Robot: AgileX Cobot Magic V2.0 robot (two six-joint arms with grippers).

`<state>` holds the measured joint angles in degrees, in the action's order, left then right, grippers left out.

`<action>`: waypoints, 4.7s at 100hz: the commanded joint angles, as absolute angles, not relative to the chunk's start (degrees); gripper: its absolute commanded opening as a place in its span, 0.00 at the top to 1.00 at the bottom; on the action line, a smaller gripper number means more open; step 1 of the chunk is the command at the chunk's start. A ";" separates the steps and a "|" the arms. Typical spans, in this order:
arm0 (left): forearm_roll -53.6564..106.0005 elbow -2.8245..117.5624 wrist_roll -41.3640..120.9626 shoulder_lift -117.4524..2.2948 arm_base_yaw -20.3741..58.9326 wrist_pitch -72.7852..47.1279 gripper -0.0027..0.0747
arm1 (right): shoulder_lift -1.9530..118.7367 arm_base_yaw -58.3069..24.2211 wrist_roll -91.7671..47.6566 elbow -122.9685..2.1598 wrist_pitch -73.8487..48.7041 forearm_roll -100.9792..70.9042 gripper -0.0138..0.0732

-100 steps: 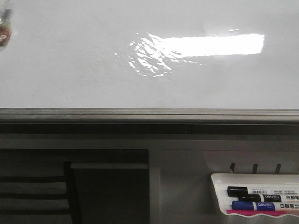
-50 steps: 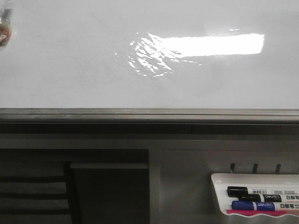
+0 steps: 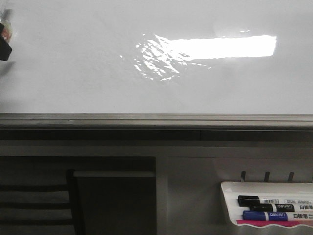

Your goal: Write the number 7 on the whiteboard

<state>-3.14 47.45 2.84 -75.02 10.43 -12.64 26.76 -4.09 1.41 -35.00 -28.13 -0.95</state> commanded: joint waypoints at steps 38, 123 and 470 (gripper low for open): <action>-4.05 49.79 2.78 -75.52 10.68 -7.92 0.59 | 27.55 -3.70 0.98 -36.98 -23.43 -1.07 0.27; -5.63 50.46 2.78 -74.82 10.96 -11.65 0.95 | 27.98 -3.70 0.98 -38.10 -24.84 -1.99 0.28; -1.47 63.36 16.90 -59.03 33.78 -46.10 0.53 | 62.50 -29.30 -33.61 -65.66 -45.74 -12.89 0.90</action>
<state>-1.50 64.28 20.68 -63.40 36.88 -50.30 66.03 -30.00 -44.32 -64.60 -48.45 -18.43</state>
